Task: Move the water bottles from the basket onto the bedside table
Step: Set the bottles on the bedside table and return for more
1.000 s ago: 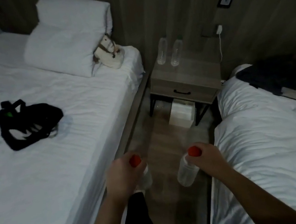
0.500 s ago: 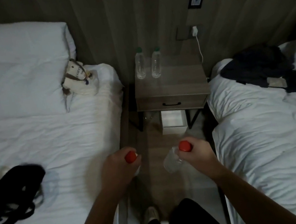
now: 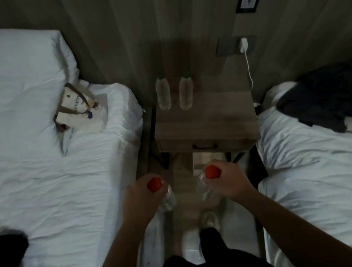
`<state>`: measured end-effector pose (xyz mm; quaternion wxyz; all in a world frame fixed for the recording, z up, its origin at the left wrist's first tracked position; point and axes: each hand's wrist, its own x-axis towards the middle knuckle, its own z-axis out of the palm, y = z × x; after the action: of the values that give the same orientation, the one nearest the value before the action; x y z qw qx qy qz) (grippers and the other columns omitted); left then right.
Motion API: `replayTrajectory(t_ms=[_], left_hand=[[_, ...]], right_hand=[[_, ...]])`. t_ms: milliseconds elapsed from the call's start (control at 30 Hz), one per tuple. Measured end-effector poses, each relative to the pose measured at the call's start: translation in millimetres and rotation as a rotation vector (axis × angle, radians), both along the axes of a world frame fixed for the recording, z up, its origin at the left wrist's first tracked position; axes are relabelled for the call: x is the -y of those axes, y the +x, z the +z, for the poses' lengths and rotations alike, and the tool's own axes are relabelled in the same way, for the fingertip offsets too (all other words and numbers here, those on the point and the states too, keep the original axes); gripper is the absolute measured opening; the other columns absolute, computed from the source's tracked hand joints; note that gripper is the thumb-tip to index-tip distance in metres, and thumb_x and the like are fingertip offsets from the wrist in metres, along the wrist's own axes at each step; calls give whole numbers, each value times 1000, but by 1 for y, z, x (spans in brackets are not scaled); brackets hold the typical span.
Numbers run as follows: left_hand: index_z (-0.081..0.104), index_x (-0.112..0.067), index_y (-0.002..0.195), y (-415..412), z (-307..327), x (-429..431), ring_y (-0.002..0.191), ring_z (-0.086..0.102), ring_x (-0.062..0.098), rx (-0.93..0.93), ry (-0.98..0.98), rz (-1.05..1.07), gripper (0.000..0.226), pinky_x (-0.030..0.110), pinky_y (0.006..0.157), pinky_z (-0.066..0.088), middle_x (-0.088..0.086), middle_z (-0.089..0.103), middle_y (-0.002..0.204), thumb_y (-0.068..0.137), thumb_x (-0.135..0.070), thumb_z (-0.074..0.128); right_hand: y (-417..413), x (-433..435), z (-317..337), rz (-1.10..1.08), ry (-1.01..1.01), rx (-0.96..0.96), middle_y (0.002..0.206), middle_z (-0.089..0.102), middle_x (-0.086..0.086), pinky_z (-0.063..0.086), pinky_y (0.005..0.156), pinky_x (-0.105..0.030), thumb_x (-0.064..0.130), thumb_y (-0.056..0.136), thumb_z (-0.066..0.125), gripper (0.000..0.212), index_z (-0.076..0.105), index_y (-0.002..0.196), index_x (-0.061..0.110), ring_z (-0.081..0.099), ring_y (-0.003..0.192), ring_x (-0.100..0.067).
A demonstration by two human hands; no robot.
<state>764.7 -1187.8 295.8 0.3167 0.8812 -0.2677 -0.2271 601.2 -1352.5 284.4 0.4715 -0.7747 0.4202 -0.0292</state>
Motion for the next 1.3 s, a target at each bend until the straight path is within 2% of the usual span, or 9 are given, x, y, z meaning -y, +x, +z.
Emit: replayTrajectory(t_ms=[100, 300, 400, 500, 733, 967, 1100, 1200, 1300], left_hand=[[69, -31, 90, 17, 4, 40, 73, 63, 8, 4, -22, 53, 17, 23, 71, 51, -8, 68, 80, 74, -36, 74], [71, -26, 95, 60, 4, 111, 79, 65, 11, -23, -52, 60, 21, 27, 74, 54, -4, 71, 86, 75, -34, 74], [71, -25, 99, 93, -3, 143, 80, 63, 10, -22, -27, 11, 24, 25, 76, 52, -3, 70, 90, 76, -34, 74], [70, -25, 98, 123, -15, 173, 84, 64, 16, -28, 13, -52, 24, 33, 79, 54, -1, 70, 91, 77, -37, 73], [67, -29, 107, 200, -39, 236, 96, 65, 21, -67, 126, -264, 34, 37, 85, 53, 2, 71, 102, 76, -42, 71], [68, -22, 107, 247, -54, 278, 96, 65, 21, -116, 147, -367, 30, 30, 80, 50, 4, 70, 102, 80, -33, 71], [66, -20, 110, 258, -62, 292, 94, 63, 23, -151, 162, -375, 31, 33, 80, 52, 7, 68, 103, 82, -32, 69], [64, -21, 113, 265, -66, 300, 97, 63, 22, -135, 176, -395, 35, 30, 80, 50, 4, 67, 106, 81, -35, 69], [62, -25, 116, 271, -68, 306, 99, 62, 21, -122, 187, -424, 38, 33, 84, 52, 3, 66, 109, 81, -38, 68]], right_hand=[[24, 53, 5, 83, -63, 16, 80, 63, 17, 43, 69, -13, 26, 76, 76, 17, 65, 88, 30, 60, 77, 4], [73, 119, 10, 84, -60, -6, 80, 64, 17, 48, 75, -19, 29, 75, 75, 21, 64, 91, 36, 60, 75, 2], [103, 144, 3, 84, -67, -49, 88, 67, 12, 49, 81, -26, 32, 76, 73, 20, 64, 94, 34, 62, 85, -6], [132, 163, -9, 16, -69, -102, 89, 67, 8, 51, 82, -31, 34, 75, 74, 23, 66, 96, 32, 63, 88, -12], [192, 202, -26, -27, -26, -281, 103, 69, -2, 51, 86, -33, 38, 78, 73, 40, 65, 115, 26, 64, 98, -20], [231, 227, -36, -139, -14, -270, 99, 69, 0, 50, 80, -30, 33, 76, 75, 32, 68, 105, 22, 61, 88, -14], [245, 238, -46, -174, 13, -262, 105, 68, 1, 51, 86, -31, 34, 73, 76, 40, 66, 110, 26, 63, 96, -15], [255, 246, -49, -202, 26, -241, 103, 67, 2, 45, 79, -24, 28, 73, 76, 39, 66, 111, 24, 60, 92, -12], [259, 253, -51, -211, 26, -242, 95, 67, 5, 40, 65, -17, 28, 75, 76, 33, 67, 107, 25, 58, 82, -6]])
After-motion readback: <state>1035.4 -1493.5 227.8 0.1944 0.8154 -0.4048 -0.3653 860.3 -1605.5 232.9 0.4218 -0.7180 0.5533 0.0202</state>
